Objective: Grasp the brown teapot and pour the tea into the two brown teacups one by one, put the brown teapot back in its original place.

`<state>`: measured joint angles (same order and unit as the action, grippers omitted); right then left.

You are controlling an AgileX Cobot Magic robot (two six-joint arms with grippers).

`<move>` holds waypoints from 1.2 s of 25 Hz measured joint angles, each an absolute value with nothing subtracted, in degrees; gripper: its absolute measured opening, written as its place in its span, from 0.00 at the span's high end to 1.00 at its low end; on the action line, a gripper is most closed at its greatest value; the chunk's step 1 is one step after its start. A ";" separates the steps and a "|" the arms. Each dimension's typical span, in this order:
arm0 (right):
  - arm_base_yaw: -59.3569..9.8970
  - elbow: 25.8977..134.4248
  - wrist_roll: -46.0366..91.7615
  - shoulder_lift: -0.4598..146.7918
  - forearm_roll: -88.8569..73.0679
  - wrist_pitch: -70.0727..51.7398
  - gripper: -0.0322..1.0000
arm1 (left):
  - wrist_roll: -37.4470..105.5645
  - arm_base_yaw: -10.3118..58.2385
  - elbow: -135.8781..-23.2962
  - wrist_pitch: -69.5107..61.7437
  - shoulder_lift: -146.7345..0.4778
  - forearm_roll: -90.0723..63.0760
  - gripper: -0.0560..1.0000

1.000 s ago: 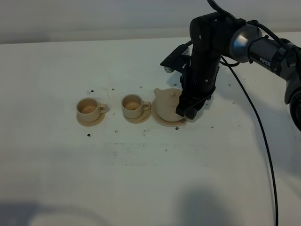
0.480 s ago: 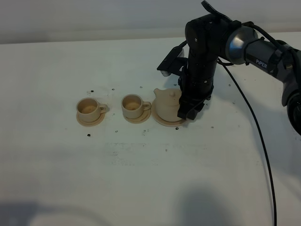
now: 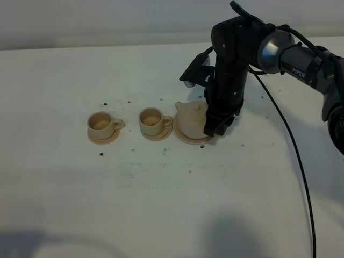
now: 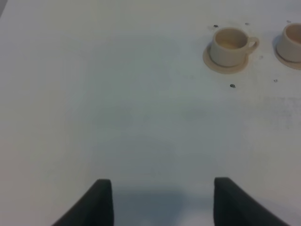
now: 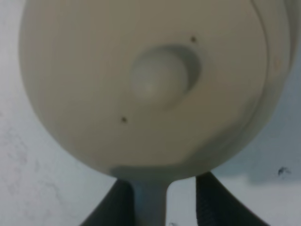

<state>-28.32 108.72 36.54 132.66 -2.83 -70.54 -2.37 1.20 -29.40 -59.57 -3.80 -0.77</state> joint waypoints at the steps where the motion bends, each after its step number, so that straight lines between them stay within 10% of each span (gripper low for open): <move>1: -28.32 108.72 36.79 132.66 -2.69 -70.54 0.66 | -2.37 1.20 -29.40 -59.57 -3.80 -0.77 0.50; 30: -29.43 112.13 43.34 132.66 0.44 -70.79 0.52 | -2.42 1.20 -29.40 -59.57 -3.80 -0.77 0.50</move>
<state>-29.43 112.13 43.34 132.66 0.44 -70.79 -2.42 1.20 -29.40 -59.57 -3.80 -0.77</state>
